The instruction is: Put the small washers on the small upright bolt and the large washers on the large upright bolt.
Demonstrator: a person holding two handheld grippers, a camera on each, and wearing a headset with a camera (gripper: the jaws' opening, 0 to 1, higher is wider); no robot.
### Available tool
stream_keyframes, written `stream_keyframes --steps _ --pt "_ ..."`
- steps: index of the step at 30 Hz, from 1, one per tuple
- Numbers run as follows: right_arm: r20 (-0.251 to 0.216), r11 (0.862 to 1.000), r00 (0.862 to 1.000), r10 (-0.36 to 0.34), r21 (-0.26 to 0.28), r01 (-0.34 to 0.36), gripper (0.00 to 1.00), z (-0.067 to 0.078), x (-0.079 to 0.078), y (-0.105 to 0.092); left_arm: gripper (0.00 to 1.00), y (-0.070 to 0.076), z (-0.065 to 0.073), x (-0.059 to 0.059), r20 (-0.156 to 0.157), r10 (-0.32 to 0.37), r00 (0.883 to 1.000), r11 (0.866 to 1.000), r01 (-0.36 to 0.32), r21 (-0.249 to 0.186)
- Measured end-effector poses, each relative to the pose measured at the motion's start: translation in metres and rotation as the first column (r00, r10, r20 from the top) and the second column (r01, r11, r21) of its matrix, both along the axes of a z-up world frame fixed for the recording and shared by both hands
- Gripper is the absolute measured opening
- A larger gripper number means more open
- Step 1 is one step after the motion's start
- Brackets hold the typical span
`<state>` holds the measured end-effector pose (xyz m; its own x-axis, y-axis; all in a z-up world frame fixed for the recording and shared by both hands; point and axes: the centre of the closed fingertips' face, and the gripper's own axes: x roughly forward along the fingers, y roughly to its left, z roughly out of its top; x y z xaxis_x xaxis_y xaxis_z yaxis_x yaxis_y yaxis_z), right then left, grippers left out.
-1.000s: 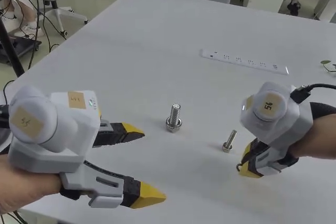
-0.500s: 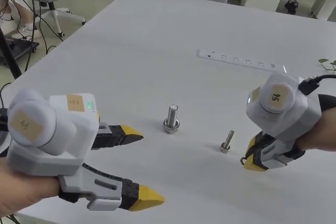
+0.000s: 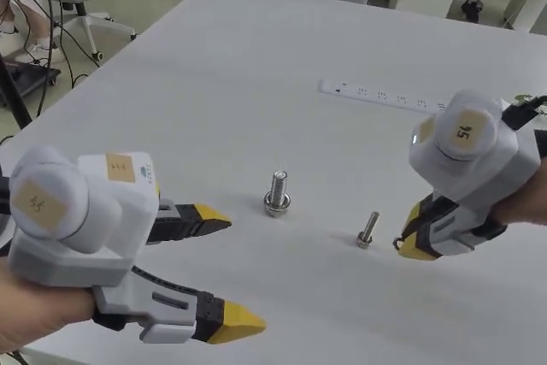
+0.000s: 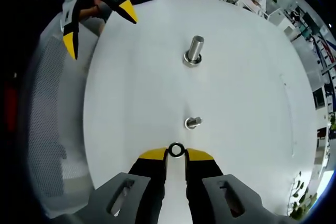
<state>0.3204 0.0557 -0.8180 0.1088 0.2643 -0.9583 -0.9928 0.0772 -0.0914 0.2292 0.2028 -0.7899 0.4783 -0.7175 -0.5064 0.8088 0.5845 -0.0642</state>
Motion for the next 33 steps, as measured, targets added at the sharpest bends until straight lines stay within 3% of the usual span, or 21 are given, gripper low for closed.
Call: stream_keyframes --steps 20,33 --pt "0.054 0.998 0.997 0.059 -0.002 -0.059 0.14 0.026 0.016 0.02 0.68 0.002 0.002 0.001 0.005 0.006 1.0 1.0 -0.006 -0.009" --pt "0.052 0.994 0.993 0.106 -0.021 -0.105 0.14 0.021 0.027 0.033 0.68 0.003 0.001 0.001 0.006 0.015 1.0 1.0 -0.015 -0.012"
